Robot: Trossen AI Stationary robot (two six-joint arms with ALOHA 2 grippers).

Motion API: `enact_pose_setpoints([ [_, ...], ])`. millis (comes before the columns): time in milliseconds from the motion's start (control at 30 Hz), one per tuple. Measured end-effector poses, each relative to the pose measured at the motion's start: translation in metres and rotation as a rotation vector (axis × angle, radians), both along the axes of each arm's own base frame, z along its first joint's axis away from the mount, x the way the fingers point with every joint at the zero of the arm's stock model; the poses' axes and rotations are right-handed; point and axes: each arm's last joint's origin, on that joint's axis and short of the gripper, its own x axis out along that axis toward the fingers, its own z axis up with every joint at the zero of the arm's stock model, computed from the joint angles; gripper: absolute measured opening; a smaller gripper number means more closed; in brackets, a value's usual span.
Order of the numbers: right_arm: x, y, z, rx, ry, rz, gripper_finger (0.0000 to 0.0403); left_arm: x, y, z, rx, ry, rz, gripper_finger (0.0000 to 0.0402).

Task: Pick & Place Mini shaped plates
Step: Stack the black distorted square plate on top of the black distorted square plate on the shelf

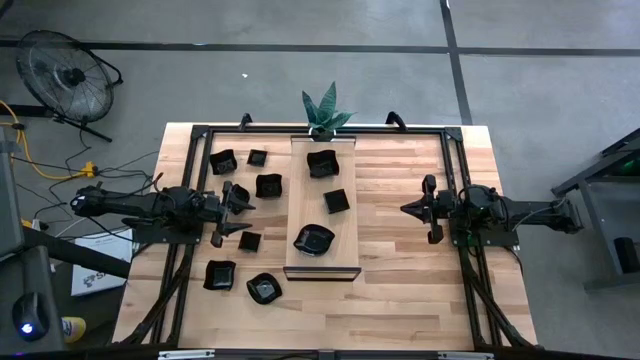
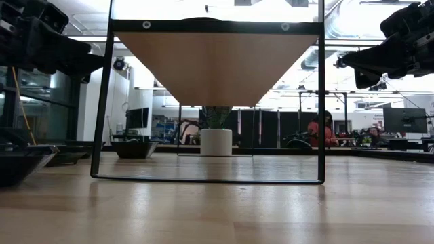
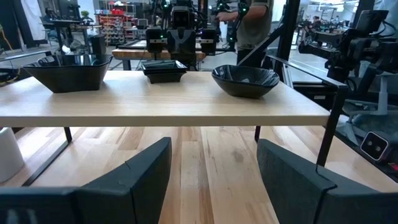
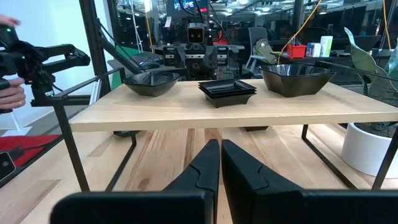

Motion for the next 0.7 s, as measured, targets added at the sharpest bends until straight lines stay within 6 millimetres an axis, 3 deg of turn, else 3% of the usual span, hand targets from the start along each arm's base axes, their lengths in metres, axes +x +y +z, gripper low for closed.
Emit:
enact_pose_setpoints([
  [700,0.0,0.0,0.0,0.0,0.0,0.0,0.0012,-0.0002,-0.0017,-0.0011,-0.007,0.012,-0.058,0.0234],
])
